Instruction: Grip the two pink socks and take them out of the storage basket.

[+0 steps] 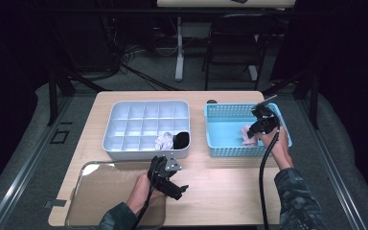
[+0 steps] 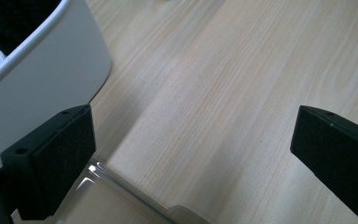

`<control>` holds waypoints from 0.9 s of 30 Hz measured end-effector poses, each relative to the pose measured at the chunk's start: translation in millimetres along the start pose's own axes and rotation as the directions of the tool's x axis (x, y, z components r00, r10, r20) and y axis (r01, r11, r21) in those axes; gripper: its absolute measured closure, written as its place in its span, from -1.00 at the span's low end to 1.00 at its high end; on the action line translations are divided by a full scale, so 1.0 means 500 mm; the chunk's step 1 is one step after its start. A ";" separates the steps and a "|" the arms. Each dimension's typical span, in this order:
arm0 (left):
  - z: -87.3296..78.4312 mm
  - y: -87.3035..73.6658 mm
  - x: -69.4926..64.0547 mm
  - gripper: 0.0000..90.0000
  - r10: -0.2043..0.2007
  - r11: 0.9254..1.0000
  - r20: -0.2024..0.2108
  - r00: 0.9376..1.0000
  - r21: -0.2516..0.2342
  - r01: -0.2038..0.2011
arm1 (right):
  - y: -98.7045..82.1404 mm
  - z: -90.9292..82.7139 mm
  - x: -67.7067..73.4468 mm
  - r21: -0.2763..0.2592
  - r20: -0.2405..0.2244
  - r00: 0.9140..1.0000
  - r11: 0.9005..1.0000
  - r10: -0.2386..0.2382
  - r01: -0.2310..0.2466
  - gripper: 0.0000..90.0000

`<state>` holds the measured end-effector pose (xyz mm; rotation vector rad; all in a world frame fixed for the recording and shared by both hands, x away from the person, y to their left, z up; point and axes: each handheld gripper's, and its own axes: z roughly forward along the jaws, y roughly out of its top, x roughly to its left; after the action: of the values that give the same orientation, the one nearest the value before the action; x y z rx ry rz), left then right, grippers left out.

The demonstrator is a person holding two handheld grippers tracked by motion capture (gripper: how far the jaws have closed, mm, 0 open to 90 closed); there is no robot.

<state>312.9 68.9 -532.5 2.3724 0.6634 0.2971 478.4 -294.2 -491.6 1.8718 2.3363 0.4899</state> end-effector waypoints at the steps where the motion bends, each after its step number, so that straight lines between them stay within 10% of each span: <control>1: 0.000 0.000 0.000 -0.99 -0.001 1.000 0.001 1.000 0.000 0.001 | 0.001 -0.003 0.000 -0.002 -0.001 1.000 1.000 -0.005 0.005 0.61; 27: 0.006 -0.001 -0.001 -0.99 0.003 1.000 0.004 1.000 0.000 -0.003 | 0.014 -0.126 0.018 -0.125 0.006 0.998 0.991 -0.056 0.056 0.63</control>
<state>313.4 67.6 -535.2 2.3739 0.6583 0.2927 464.8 -295.5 -429.0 1.7461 2.2919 0.6121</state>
